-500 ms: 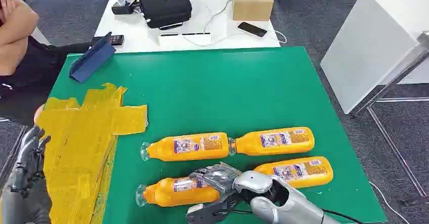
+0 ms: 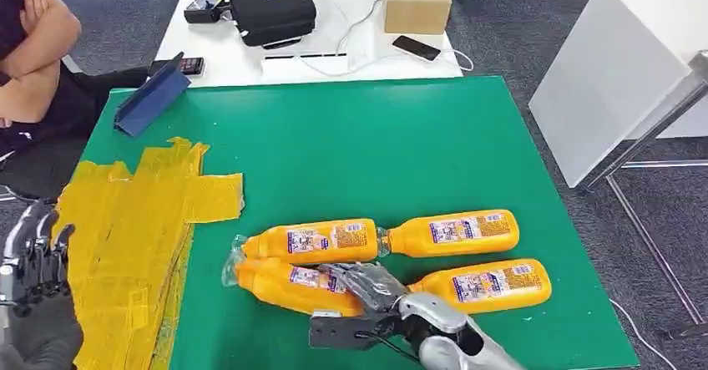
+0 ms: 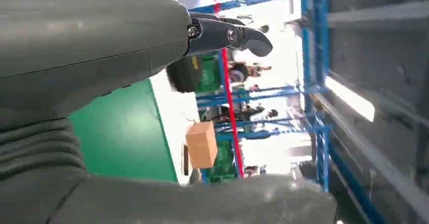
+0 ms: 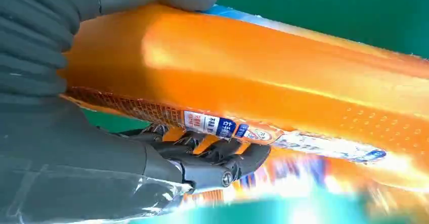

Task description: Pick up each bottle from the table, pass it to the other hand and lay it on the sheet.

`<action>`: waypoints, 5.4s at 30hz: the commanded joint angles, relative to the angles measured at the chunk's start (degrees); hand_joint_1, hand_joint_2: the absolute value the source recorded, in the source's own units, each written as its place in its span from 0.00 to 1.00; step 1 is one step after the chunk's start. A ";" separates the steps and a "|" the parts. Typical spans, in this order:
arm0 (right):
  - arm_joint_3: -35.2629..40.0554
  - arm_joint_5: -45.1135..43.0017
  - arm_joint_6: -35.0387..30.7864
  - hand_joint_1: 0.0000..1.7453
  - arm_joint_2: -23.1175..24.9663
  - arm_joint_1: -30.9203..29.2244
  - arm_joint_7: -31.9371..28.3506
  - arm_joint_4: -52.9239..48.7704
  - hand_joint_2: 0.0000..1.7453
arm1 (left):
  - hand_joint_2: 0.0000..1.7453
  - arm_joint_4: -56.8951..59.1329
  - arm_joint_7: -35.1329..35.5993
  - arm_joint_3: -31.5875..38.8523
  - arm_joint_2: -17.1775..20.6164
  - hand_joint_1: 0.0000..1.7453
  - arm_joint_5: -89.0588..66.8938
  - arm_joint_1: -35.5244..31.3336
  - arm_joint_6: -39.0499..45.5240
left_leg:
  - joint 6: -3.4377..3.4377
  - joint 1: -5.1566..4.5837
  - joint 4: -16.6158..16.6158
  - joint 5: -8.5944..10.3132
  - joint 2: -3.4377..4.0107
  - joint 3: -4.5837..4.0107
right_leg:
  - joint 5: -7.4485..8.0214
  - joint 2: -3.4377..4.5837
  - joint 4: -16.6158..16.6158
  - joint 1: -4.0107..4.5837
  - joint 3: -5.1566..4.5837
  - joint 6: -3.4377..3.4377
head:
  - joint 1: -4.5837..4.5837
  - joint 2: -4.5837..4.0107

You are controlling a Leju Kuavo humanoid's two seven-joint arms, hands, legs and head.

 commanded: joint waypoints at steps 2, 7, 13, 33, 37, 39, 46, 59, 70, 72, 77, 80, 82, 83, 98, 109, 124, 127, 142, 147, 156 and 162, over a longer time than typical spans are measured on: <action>-11.43 -2.36 -5.58 1.00 3.79 10.45 -6.97 -10.15 1.00 | 1.00 2.06 4.91 5.89 -4.85 0.00 9.60 4.23 -3.62 | -0.02 0.02 -0.02 -0.09 0.13 0.02 | -0.05 0.02 -0.04 0.03 0.04 -0.02 | 0.06 0.00; -14.68 -7.19 -9.80 1.00 0.83 16.25 -10.80 -24.31 1.00 | 1.00 2.07 12.71 8.71 -7.57 0.00 19.75 9.37 -11.52 | -0.01 -0.01 0.06 -0.15 0.13 -0.03 | -0.13 -0.03 0.05 0.00 -0.01 -0.01 | 0.04 0.00; -12.77 -7.99 -9.97 1.00 1.18 11.27 -13.78 -22.25 1.00 | 1.00 7.31 21.66 4.12 0.52 0.00 39.14 13.78 -21.93 | -0.05 -0.06 -0.12 -0.13 0.39 0.18 | -0.05 0.22 -0.09 -0.05 0.10 -0.04 | 0.06 0.00; -0.09 -8.39 1.42 1.00 5.24 -2.41 -11.05 -10.28 1.00 | 1.00 12.13 10.86 -13.89 17.74 0.00 42.86 5.60 -15.26 | -0.06 0.00 -0.15 -0.03 0.22 0.22 | 0.01 0.07 -0.11 0.01 0.18 -0.07 | 0.06 0.00; 2.77 -8.54 3.02 1.00 5.69 -5.65 -9.84 -9.23 1.00 | 1.00 12.53 10.98 -14.86 14.72 0.00 38.29 1.91 -11.67 | -0.07 0.01 -0.15 -0.02 0.31 0.21 | 0.04 0.14 -0.10 0.02 0.16 -0.08 | 0.04 0.00; 2.89 -8.73 2.56 1.00 5.66 -5.99 -9.11 -9.43 1.00 | 1.00 12.41 11.72 -15.39 12.00 0.00 33.68 -0.85 -8.36 | -0.01 -0.02 -0.08 -0.01 0.12 0.06 | 0.02 0.03 -0.05 -0.01 0.04 -0.03 | 0.04 0.00; 2.84 -8.76 2.55 1.00 5.29 -5.88 -9.10 -9.58 1.00 | 1.00 12.32 12.03 -15.64 11.94 0.00 33.44 -1.09 -8.04 | -0.01 -0.02 -0.11 -0.06 0.25 0.20 | -0.01 0.10 -0.09 -0.01 0.21 -0.02 | 0.06 0.00; 2.84 -8.76 2.55 1.00 5.29 -5.88 -9.10 -9.58 1.00 | 1.00 12.32 12.03 -15.64 11.94 0.00 33.44 -1.09 -8.04 | -0.02 0.03 -0.07 -0.04 0.21 0.14 | 0.02 0.06 -0.09 0.03 0.15 -0.03 | 0.06 0.00; 5.78 -10.51 3.27 1.00 5.86 -7.99 -7.48 -8.88 1.00 | 1.00 16.40 12.89 -19.57 9.28 0.00 21.71 -10.77 -1.71 | -0.03 -0.02 -0.09 0.01 0.12 0.13 | 0.03 -0.02 -0.08 -0.02 0.15 -0.03 | 0.06 0.00; 7.15 -11.43 3.61 1.00 5.79 -9.03 -7.37 -7.11 1.00 | 1.00 16.79 13.03 -19.33 9.16 0.00 23.33 -11.13 -2.98 | -0.04 -0.03 -0.10 0.01 0.20 0.14 | 0.04 0.06 -0.07 -0.02 0.13 -0.04 | 0.09 0.00; 8.37 -14.15 4.27 1.00 5.71 -10.72 -8.17 -6.20 1.00 | 1.00 17.00 11.79 -18.89 8.36 1.00 21.87 -12.45 -3.90 | -0.03 0.01 -0.08 -0.02 0.16 0.18 | 0.01 0.00 -0.09 0.02 0.19 -0.03 | 0.09 0.00; 9.22 -14.35 4.58 1.00 5.75 -11.28 -8.12 -6.10 1.00 | 1.00 16.90 11.20 -18.73 8.09 1.00 21.27 -12.22 -4.17 | -0.01 -0.01 -0.07 -0.03 0.20 0.15 | 0.02 0.08 -0.06 0.00 0.13 -0.01 | 0.06 0.00; 9.59 -14.52 4.70 1.00 5.82 -11.50 -8.03 -5.87 1.00 | 1.00 16.88 11.02 -18.65 7.99 1.00 21.24 -12.24 -4.29 | -0.01 -0.01 -0.07 -0.03 0.20 0.13 | 0.02 0.07 -0.06 -0.01 0.13 0.00 | 0.06 0.00; 9.77 -14.56 4.75 1.00 5.79 -11.60 -8.02 -5.77 1.00 | 1.00 16.88 10.95 -18.59 7.95 1.00 21.33 -12.20 -4.34 | -0.02 0.01 -0.07 -0.05 0.23 0.19 | 0.01 0.06 -0.08 0.02 0.20 -0.01 | 0.06 0.00; 9.89 -14.76 4.37 1.00 5.49 -11.70 -7.79 -4.51 1.00 | 1.00 16.79 10.64 -18.37 8.04 1.00 23.25 -11.73 -5.44 | 0.00 -0.02 -0.06 -0.02 0.12 0.08 | 0.01 0.02 -0.04 -0.02 0.08 0.00 | 0.06 0.00; -7.92 -5.99 -2.87 0.00 1.60 0.55 -4.65 -17.20 0.00 | 1.00 14.20 7.90 -2.19 2.57 1.00 -7.44 -12.07 12.38 | -0.01 0.00 0.02 0.00 -0.13 -0.02 | -0.05 -0.27 -0.01 0.00 0.08 -0.01 | 0.09 0.00; -13.22 -0.15 0.05 0.00 -3.36 1.87 -1.16 -15.00 0.00 | 1.00 26.93 7.64 19.88 -0.52 1.00 -68.43 -10.11 17.66 | -0.04 -0.01 -0.17 -0.05 0.43 0.34 | 0.04 0.16 -0.20 0.00 0.28 -0.03 | 0.06 0.00; -11.81 3.31 1.74 0.00 -3.13 -2.10 2.19 -10.80 1.00 | 1.00 31.72 9.85 15.41 2.83 1.00 -74.32 -10.70 13.63 | -0.02 -0.03 -0.13 -0.03 0.39 0.21 | 0.06 0.17 -0.14 -0.02 0.16 -0.02 | 0.07 0.00; -9.83 5.85 4.89 0.00 -1.57 -7.72 6.34 -6.31 1.00 | 1.00 34.56 11.13 9.96 4.93 1.00 -73.43 -12.76 10.52 | -0.03 -0.03 -0.08 -0.05 0.27 0.21 | 0.00 0.09 -0.09 -0.02 0.20 -0.03 | 0.04 0.00; -6.95 7.41 10.16 0.00 1.91 -17.38 11.42 1.14 1.00 | 1.00 35.65 11.74 1.85 6.60 1.00 -64.82 -16.37 4.05 | -0.01 -0.06 -0.02 0.07 0.27 0.01 | 0.10 0.14 0.03 -0.06 -0.04 -0.02 | 0.06 0.00; -0.43 5.37 14.76 0.00 9.47 -25.55 13.47 16.00 1.00 | 0.00 37.85 13.34 -7.29 10.10 0.00 -51.25 -21.09 -7.40 | -0.01 -0.02 -0.10 0.09 0.36 0.25 | 0.10 0.21 -0.04 -0.02 0.21 -0.04 | 0.06 0.00; 1.14 4.74 14.40 0.00 12.75 -28.26 13.87 24.06 1.00 | 0.00 34.36 11.30 -9.23 8.34 0.00 -41.63 -21.09 -10.68 | 0.01 0.00 -0.03 0.06 0.32 0.18 | 0.06 0.16 0.02 0.01 0.17 -0.01 | 0.04 0.00</action>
